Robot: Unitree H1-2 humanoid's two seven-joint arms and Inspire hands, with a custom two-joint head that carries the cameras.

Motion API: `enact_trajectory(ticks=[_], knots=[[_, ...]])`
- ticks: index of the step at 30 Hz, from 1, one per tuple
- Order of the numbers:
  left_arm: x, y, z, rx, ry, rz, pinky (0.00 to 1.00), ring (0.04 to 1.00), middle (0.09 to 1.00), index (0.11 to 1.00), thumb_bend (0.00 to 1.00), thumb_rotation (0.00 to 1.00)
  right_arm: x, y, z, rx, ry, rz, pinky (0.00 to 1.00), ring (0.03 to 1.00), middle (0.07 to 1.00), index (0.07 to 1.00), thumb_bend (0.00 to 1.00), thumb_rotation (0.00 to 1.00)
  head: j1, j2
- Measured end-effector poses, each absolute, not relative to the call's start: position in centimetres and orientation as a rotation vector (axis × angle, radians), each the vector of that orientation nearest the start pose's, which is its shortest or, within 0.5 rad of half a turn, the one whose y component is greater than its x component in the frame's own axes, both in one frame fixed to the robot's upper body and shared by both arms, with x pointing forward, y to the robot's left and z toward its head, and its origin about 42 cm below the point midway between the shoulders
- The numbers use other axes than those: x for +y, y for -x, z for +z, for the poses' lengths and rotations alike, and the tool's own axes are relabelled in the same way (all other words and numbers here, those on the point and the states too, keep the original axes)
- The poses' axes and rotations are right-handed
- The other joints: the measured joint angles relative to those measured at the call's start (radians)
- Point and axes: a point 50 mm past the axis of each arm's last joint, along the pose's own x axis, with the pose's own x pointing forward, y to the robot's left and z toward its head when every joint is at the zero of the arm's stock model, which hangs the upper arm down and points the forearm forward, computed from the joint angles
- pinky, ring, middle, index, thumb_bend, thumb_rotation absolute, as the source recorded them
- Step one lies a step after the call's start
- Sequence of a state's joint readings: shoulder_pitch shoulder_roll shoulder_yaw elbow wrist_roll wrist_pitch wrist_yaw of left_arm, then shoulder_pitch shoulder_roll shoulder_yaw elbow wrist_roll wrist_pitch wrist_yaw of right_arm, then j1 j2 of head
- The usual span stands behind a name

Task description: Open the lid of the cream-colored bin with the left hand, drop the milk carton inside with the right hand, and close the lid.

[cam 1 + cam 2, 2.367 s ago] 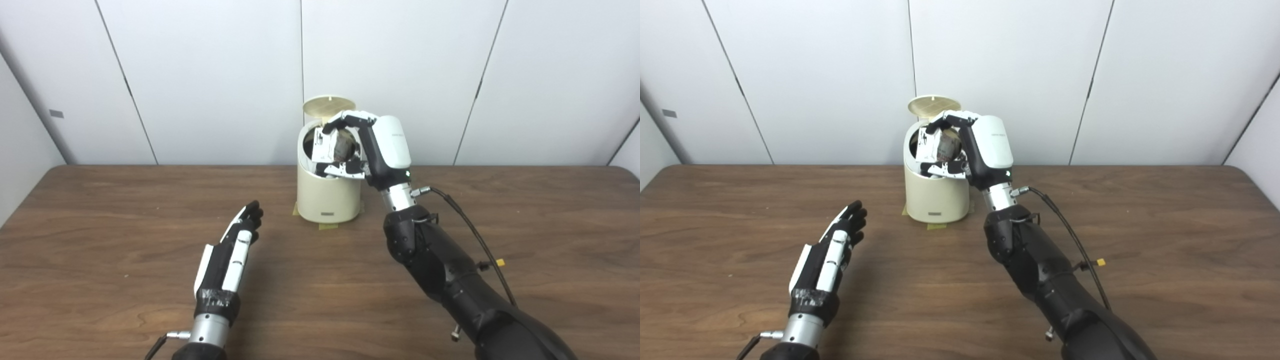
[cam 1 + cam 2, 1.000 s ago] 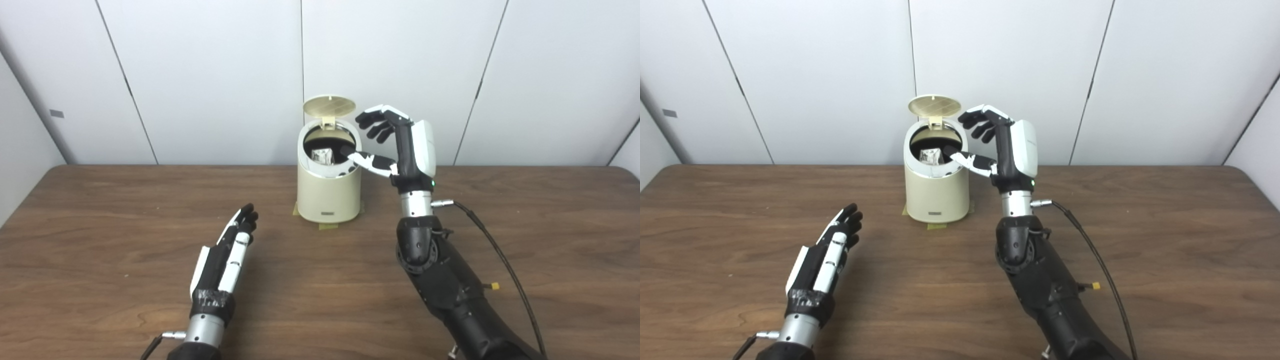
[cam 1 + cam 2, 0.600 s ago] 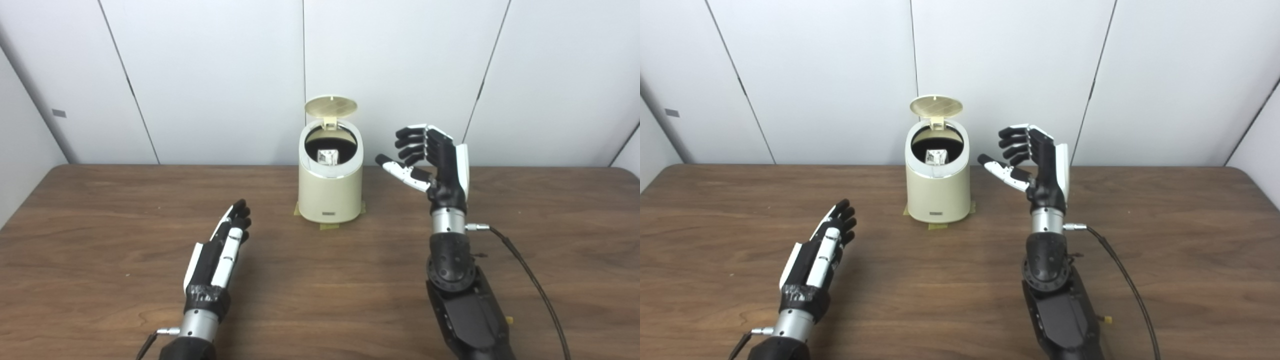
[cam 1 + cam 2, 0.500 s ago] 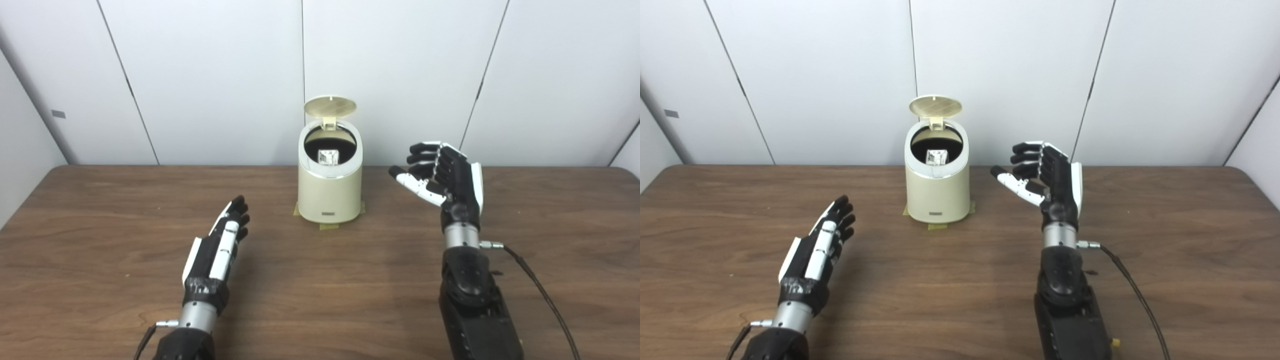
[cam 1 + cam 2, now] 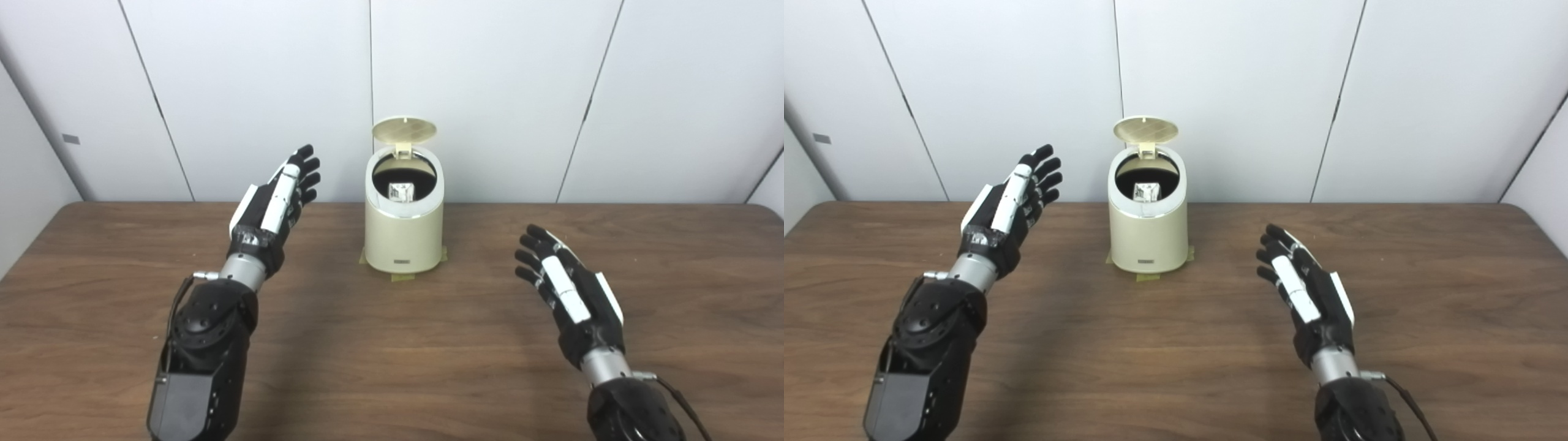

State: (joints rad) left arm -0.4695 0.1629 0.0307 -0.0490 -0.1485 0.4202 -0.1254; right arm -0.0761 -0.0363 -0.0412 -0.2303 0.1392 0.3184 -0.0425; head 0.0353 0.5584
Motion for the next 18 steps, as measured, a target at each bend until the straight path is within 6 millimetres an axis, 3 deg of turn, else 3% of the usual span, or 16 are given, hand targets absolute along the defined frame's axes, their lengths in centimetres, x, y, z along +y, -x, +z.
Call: enact_trajectory(ticks=[5, 11, 18], knots=[[21.8, -44.1, 26.3, -0.08, -0.039, -0.272, 0.99, 0.973, 0.96, 0.954, 0.47, 0.85, -22.3, -29.5, 15.2, -0.037, -0.042, -0.022, 0.86, 0.882, 0.845, 0.897, 0.61, 0.85, 0.002, -0.003], [20.8, -46.4, 27.6, -0.065, -0.034, -0.292, 0.97, 0.952, 0.94, 0.936, 0.47, 0.9, -22.1, -28.8, 14.3, -0.031, -0.016, -0.016, 0.87, 0.888, 0.86, 0.865, 0.56, 0.9, -0.012, -0.008], [20.0, -49.0, 30.1, -0.07, -0.181, -0.329, 0.96, 0.956, 0.953, 0.952, 0.48, 0.93, -21.5, -28.2, 13.7, -0.011, -0.035, -0.018, 0.87, 0.897, 0.866, 0.867, 0.52, 0.99, -0.012, -0.014]])
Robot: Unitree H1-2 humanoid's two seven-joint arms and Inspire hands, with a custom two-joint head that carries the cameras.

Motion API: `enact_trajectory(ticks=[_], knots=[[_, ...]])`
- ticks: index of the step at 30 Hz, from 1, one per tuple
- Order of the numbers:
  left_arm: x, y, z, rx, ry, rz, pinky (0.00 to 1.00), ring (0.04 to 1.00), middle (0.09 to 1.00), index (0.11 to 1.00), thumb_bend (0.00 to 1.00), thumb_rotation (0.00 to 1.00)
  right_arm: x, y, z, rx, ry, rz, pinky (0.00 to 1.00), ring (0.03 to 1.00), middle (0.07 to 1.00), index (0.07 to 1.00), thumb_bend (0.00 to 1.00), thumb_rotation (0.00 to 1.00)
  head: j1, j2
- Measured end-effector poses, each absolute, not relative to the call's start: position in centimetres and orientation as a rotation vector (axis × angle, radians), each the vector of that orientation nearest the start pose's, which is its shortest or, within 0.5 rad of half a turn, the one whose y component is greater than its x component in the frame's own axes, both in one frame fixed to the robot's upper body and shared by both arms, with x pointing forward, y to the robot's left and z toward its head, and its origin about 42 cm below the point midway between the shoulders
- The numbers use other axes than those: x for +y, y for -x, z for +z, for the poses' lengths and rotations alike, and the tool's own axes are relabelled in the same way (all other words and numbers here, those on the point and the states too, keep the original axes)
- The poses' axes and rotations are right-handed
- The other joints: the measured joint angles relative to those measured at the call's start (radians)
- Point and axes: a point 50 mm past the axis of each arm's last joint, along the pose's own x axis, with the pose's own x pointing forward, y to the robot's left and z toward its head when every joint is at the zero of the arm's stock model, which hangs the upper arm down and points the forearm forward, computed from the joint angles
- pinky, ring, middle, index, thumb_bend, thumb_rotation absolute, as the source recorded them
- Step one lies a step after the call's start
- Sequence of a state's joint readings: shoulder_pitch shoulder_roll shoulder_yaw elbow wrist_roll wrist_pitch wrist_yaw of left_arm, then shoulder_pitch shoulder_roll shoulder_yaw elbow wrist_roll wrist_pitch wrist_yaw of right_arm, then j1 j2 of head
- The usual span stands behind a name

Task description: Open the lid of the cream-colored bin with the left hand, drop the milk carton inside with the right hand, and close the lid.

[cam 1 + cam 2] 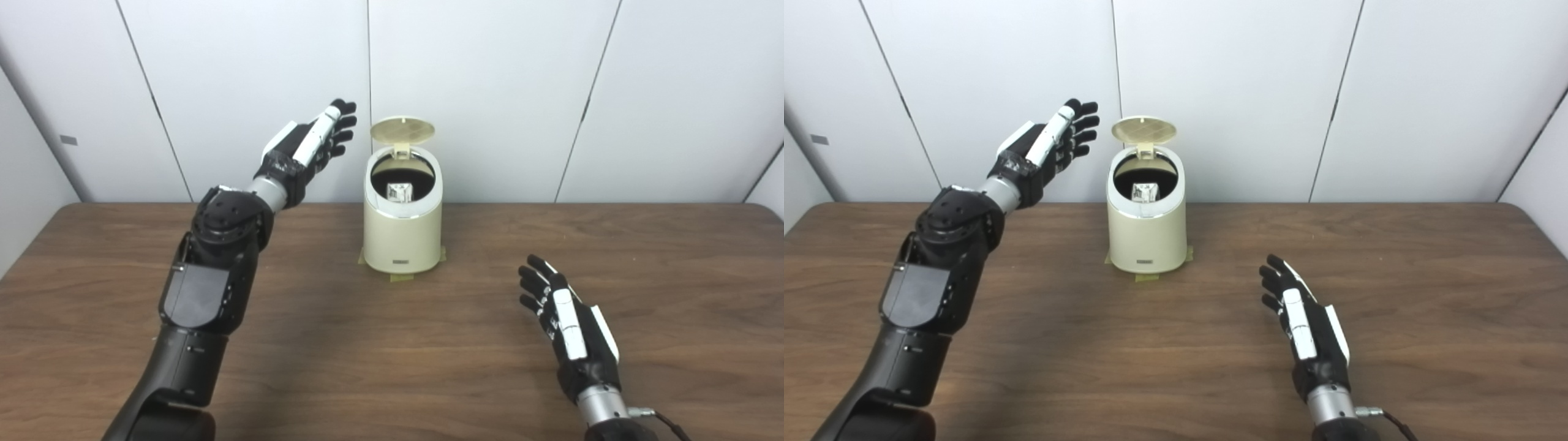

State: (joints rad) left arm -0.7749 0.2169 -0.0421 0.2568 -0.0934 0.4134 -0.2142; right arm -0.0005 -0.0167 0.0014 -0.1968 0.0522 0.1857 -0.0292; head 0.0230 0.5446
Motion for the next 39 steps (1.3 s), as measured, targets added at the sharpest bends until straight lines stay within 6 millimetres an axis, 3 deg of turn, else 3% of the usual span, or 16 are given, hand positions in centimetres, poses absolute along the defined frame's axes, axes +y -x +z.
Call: enact_trajectory(ticks=[7, 16, 22, 27, 34, 39], knots=[[19.0, -50.8, 30.6, -0.076, -0.293, -0.359, 0.95, 0.947, 0.941, 0.939, 0.49, 0.97, -20.9, -27.9, 13.3, -0.001, -0.054, -0.016, 0.82, 0.862, 0.848, 0.862, 0.51, 0.98, 0.0, -0.003], [18.0, -51.8, 31.9, -0.129, -0.421, -0.414, 0.93, 0.923, 0.894, 0.924, 0.48, 0.99, -20.7, -27.6, 12.6, 0.014, -0.071, -0.025, 0.8, 0.843, 0.827, 0.855, 0.51, 0.93, -0.003, -0.003], [17.4, -51.3, 31.7, -0.143, -0.578, -0.485, 0.92, 0.893, 0.848, 0.894, 0.47, 1.0, -20.7, -27.6, 12.4, 0.013, -0.073, -0.026, 0.8, 0.836, 0.823, 0.865, 0.53, 0.95, -0.003, -0.003], [17.4, -50.4, 32.7, -0.217, -0.716, -0.485, 0.93, 0.899, 0.813, 0.861, 0.49, 1.0, -20.6, -27.7, 12.3, 0.01, -0.075, -0.032, 0.77, 0.824, 0.811, 0.865, 0.52, 0.95, -0.003, -0.003], [17.3, -49.1, 32.7, -0.26, -0.852, -0.505, 0.97, 0.926, 0.834, 0.868, 0.54, 1.0, -20.4, -27.7, 12.3, 0.01, -0.079, -0.041, 0.75, 0.812, 0.8, 0.855, 0.52, 0.95, -0.012, 0.0], [17.5, -48.2, 33.1, -0.307, -0.982, -0.522, 0.84, 0.871, 0.849, 0.867, 0.53, 1.0, -20.3, -27.8, 12.3, 0.011, -0.069, -0.047, 0.73, 0.802, 0.797, 0.858, 0.5, 0.97, -0.011, 0.002]])
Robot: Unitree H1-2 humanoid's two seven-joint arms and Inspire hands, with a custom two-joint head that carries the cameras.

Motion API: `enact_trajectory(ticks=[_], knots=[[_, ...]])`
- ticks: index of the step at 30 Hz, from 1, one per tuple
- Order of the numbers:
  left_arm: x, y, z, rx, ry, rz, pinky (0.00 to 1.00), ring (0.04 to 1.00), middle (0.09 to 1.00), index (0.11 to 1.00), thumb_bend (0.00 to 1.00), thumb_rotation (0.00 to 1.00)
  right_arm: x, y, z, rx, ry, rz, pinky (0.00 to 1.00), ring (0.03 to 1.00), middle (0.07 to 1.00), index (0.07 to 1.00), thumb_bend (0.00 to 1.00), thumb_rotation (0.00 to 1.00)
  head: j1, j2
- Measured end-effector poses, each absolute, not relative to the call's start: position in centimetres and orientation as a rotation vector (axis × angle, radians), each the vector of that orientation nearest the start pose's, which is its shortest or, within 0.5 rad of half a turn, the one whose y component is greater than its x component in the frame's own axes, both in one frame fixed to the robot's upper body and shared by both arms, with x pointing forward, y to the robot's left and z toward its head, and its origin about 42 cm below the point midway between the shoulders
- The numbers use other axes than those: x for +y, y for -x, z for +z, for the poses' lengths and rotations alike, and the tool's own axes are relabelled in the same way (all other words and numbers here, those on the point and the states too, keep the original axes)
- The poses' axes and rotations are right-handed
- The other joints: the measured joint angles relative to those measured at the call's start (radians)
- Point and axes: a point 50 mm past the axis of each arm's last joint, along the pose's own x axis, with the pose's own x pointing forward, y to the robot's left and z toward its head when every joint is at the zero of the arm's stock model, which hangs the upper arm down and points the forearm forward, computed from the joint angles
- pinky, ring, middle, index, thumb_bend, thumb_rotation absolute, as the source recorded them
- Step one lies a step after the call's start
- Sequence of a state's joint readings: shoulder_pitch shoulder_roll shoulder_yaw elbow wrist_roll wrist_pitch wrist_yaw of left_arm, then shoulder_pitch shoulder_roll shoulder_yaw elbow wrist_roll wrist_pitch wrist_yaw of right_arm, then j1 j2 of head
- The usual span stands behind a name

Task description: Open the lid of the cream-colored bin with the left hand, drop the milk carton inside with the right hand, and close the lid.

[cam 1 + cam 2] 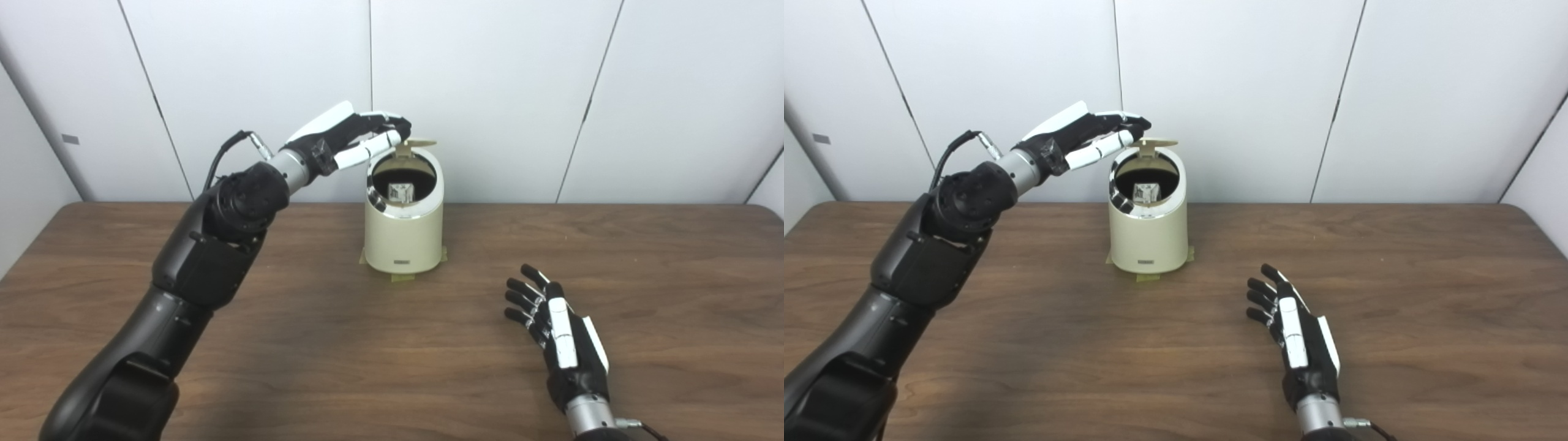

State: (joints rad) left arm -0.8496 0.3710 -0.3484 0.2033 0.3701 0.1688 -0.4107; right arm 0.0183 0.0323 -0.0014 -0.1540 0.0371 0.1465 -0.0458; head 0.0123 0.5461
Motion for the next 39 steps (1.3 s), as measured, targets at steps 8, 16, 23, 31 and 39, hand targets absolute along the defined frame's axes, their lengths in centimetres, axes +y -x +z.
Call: enact_trajectory(ticks=[8, 16, 23, 31, 39], knots=[[17.8, -47.2, 33.3, -0.399, -1.26, -0.539, 0.77, 0.841, 0.843, 0.855, 0.56, 1.0, -20.3, -27.9, 12.1, 0.004, -0.059, -0.05, 0.7, 0.789, 0.788, 0.858, 0.49, 0.98, -0.003, 0.006], [17.2, -46.2, 32.3, -0.508, -1.566, -0.584, 0.87, 0.852, 0.83, 0.838, 0.56, 1.0, -20.6, -27.9, 12.2, 0.004, -0.057, -0.061, 0.68, 0.784, 0.782, 0.857, 0.48, 0.97, -0.002, 0.005], [16.6, -45.5, 31.5, -0.537, -1.716, -0.624, 0.9, 0.867, 0.838, 0.84, 0.56, 1.0, -20.6, -27.9, 12.1, 0.003, -0.055, -0.063, 0.67, 0.777, 0.774, 0.855, 0.46, 0.99, -0.003, 0.008], [16.3, -44.7, 30.7, -0.551, -1.795, -0.629, 0.94, 0.883, 0.851, 0.851, 0.57, 1.0, -20.7, -27.8, 12.1, 0.002, -0.048, -0.067, 0.67, 0.775, 0.77, 0.857, 0.44, 0.99, -0.005, 0.015], [15.4, -44.2, 30.2, -0.542, -1.912, -0.621, 0.96, 0.9, 0.859, 0.851, 0.57, 1.0, -20.6, -27.7, 12.1, 0.002, -0.048, -0.068, 0.67, 0.774, 0.77, 0.859, 0.45, 0.97, -0.011, 0.021]])
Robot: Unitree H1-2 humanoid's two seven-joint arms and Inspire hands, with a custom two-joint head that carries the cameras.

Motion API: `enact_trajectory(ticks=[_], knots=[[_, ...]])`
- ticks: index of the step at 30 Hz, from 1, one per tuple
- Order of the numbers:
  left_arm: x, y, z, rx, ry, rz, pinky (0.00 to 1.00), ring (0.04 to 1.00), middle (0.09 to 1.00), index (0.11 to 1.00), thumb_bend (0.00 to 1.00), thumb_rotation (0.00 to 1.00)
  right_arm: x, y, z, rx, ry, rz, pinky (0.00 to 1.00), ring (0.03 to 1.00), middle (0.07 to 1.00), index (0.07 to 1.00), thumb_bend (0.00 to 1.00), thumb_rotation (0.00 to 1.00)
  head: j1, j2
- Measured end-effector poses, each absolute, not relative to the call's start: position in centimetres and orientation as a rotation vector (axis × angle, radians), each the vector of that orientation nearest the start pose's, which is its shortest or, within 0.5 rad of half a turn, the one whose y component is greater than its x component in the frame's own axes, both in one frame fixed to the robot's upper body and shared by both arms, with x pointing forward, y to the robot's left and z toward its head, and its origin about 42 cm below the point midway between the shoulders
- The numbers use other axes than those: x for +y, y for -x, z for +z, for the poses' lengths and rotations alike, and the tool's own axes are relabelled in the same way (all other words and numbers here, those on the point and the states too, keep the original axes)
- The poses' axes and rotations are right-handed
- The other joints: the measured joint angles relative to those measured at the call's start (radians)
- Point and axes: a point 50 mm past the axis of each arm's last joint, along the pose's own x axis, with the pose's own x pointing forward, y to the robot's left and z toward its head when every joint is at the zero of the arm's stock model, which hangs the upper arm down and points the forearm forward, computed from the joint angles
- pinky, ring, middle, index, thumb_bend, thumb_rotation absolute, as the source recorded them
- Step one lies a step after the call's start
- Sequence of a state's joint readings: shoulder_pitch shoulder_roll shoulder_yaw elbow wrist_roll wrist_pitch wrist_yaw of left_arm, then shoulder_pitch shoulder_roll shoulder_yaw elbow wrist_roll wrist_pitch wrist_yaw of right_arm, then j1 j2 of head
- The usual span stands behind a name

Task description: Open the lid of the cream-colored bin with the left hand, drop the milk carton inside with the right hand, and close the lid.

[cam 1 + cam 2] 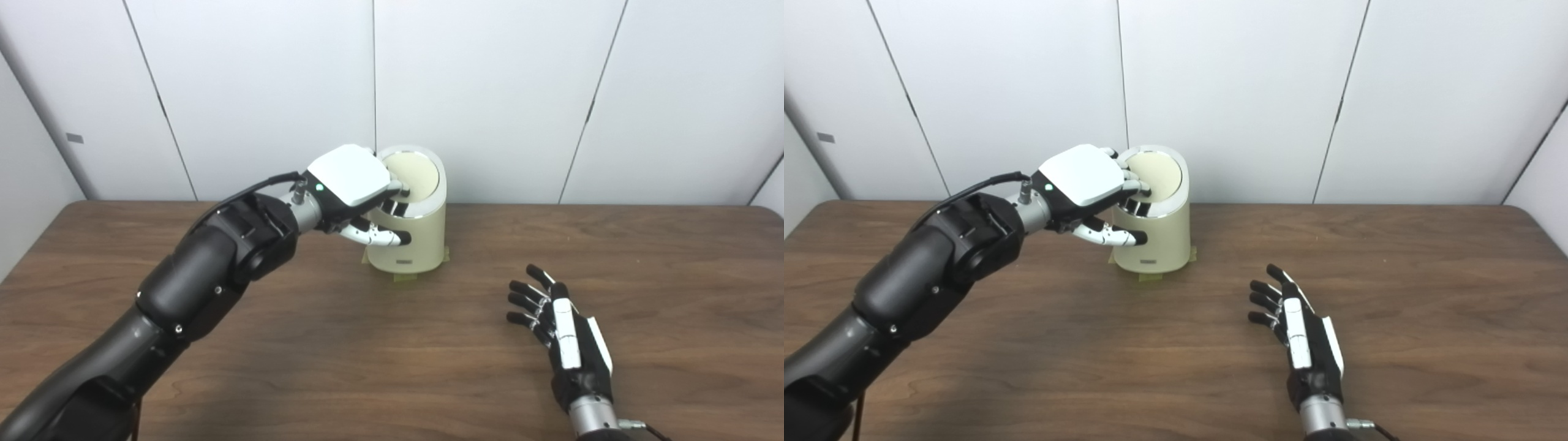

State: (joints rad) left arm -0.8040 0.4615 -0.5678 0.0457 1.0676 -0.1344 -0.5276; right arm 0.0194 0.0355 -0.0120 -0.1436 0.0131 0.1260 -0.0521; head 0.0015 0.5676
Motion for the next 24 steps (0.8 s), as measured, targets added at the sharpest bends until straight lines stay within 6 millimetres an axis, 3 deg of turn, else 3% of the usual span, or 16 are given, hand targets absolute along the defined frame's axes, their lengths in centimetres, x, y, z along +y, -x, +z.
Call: enact_trajectory(ticks=[9, 13, 17, 21, 24], knots=[[14.0, -43.8, 30.7, -0.51, -2.02, -0.638, 0.92, 0.896, 0.861, 0.838, 0.61, 1.0, -20.1, -27.5, 12.0, 0.003, -0.044, -0.078, 0.68, 0.776, 0.771, 0.862, 0.46, 0.98, -0.005, 0.011], [14.4, -43.8, 31.0, -0.497, -1.971, -0.64, 0.93, 0.887, 0.845, 0.828, 0.6, 1.0, -20.0, -27.5, 12.0, 0.0, -0.041, -0.079, 0.67, 0.774, 0.769, 0.863, 0.46, 0.99, -0.006, 0.015], [15.7, -43.7, 31.6, -0.429, -1.779, -0.646, 0.88, 0.863, 0.837, 0.817, 0.56, 1.0, -20.0, -27.5, 12.0, -0.004, -0.049, -0.079, 0.68, 0.776, 0.773, 0.867, 0.46, 0.98, -0.011, 0.018], [17.0, -42.8, 32.3, -0.354, -1.393, -0.601, 0.76, 0.847, 0.842, 0.817, 0.52, 1.0, -20.1, -27.4, 12.1, -0.006, -0.048, -0.084, 0.68, 0.779, 0.77, 0.863, 0.45, 0.95, -0.006, 0.02], [17.9, -42.0, 33.2, -0.342, -1.19, -0.521, 0.78, 0.85, 0.862, 0.838, 0.45, 0.97, -20.1, -27.4, 12.1, -0.005, -0.052, -0.088, 0.68, 0.777, 0.766, 0.857, 0.44, 0.94, -0.005, 0.023]])
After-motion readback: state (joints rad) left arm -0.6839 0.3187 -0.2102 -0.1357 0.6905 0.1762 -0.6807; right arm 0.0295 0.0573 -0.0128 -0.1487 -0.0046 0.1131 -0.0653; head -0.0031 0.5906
